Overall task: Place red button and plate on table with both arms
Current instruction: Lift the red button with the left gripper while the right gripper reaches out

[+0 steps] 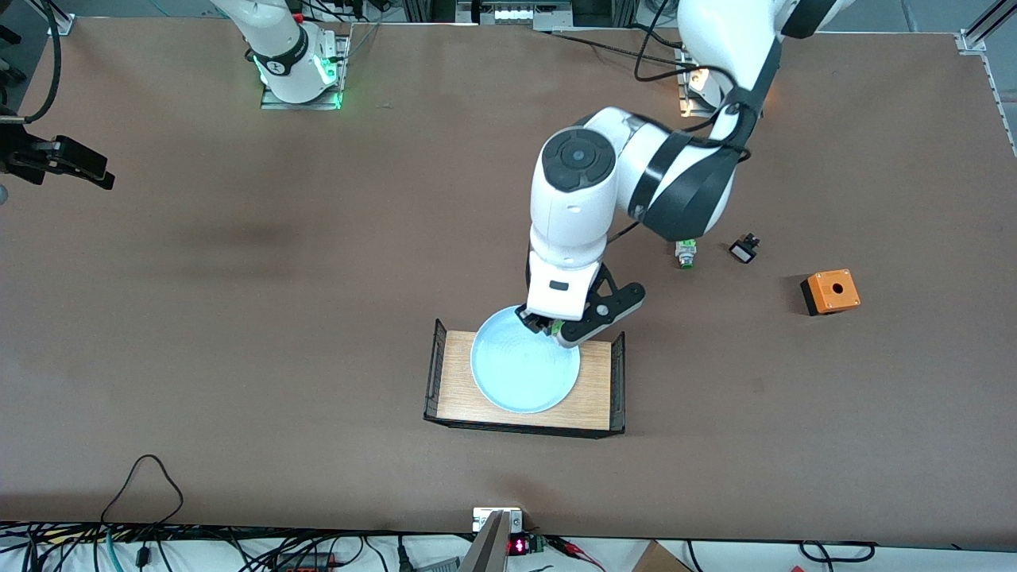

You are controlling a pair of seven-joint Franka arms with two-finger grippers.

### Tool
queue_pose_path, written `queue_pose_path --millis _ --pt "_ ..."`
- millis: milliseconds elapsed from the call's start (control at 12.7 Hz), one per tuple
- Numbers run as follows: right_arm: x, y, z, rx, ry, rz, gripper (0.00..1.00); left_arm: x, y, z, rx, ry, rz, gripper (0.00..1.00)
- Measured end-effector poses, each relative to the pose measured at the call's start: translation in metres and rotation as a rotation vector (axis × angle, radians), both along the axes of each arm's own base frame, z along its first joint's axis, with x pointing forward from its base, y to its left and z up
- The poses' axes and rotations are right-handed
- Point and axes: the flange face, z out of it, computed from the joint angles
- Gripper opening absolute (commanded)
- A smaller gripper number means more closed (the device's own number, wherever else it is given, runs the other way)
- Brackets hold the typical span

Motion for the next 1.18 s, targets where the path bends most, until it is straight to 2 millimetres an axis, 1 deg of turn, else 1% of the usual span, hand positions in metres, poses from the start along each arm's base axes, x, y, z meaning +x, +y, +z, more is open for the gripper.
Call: queue_pose_path --millis 157,314,393,471,550,786,1021,1179 --pt "0.000 -0.001 0.000 0.000 0.000 -0.003 1.00 -0.001 0.010 0.018 0.003 0.004 0.002 0.09" --pt "0.000 -0.003 0.000 0.018 -0.002 -0.037 1.00 0.001 0.027 0.026 0.009 0.050 -0.036 0.09" --pt "0.000 0.000 0.000 0.038 -0.004 -0.092 1.00 0.004 0.040 0.030 0.009 0.074 -0.057 0.09" --pt "0.001 0.010 0.000 0.052 -0.004 -0.153 1.00 0.009 0.054 0.033 0.009 0.091 -0.075 0.09" --pt "0.001 0.027 0.000 0.055 -0.003 -0.193 1.00 0.014 0.068 0.035 0.006 0.108 -0.091 0.09" --pt "0.000 0.093 0.000 0.044 0.002 -0.234 1.00 0.031 0.111 0.029 0.021 0.157 -0.141 0.09" --pt "-0.007 0.154 -0.005 0.039 0.014 -0.251 1.00 0.051 0.162 0.016 0.029 0.193 -0.199 0.09" --pt "-0.012 0.187 -0.009 0.061 0.034 -0.279 1.00 0.061 0.194 0.003 0.037 0.220 -0.229 0.09"
